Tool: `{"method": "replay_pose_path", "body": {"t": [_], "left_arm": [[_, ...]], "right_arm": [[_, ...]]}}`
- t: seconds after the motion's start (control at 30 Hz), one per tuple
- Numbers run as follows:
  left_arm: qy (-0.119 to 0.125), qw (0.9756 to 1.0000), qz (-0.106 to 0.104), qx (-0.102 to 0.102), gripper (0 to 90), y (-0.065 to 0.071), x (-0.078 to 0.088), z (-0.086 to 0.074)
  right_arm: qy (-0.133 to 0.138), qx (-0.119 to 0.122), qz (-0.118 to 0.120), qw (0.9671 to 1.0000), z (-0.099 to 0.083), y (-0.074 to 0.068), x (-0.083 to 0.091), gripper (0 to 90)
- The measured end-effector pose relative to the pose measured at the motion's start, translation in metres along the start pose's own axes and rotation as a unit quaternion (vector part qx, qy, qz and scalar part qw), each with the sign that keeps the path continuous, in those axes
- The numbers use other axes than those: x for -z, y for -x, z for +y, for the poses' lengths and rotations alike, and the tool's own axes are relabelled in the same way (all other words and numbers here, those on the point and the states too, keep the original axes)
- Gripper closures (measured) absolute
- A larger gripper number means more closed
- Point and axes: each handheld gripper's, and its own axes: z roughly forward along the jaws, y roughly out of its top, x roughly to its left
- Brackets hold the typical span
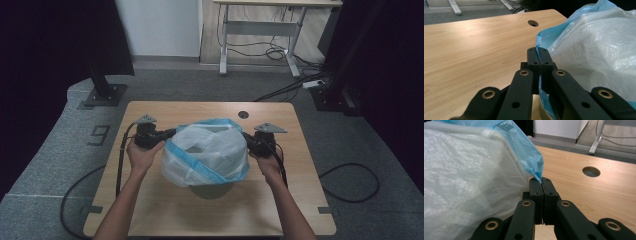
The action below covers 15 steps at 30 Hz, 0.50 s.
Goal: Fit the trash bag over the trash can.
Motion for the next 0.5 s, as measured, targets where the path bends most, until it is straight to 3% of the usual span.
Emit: {"method": "replay_pose_path", "body": {"t": [0.1, 0.3, 0.5], "left_arm": [[-0.004, 1.0, 0.0, 0.005, 89.7, -0.001, -0.004, 0.0], [-0.019, 0.9997, 0.002, 0.014, 89.7, -0.004, -0.01, -0.004], [-0.024, 0.9997, 0.005, -0.001, 89.7, 0.001, -0.007, -0.011]], "right_arm": [[-0.02, -0.011, 0.011, 0.9997, 0.001, 0.002, -0.003, 87.2], [-0.041, -0.011, 0.002, 0.9991, -0.001, 0.003, -0.007, 87.3], [-0.045, -0.02, 0.0, 0.9988, -0.014, 0.007, -0.011, 87.4]]}}
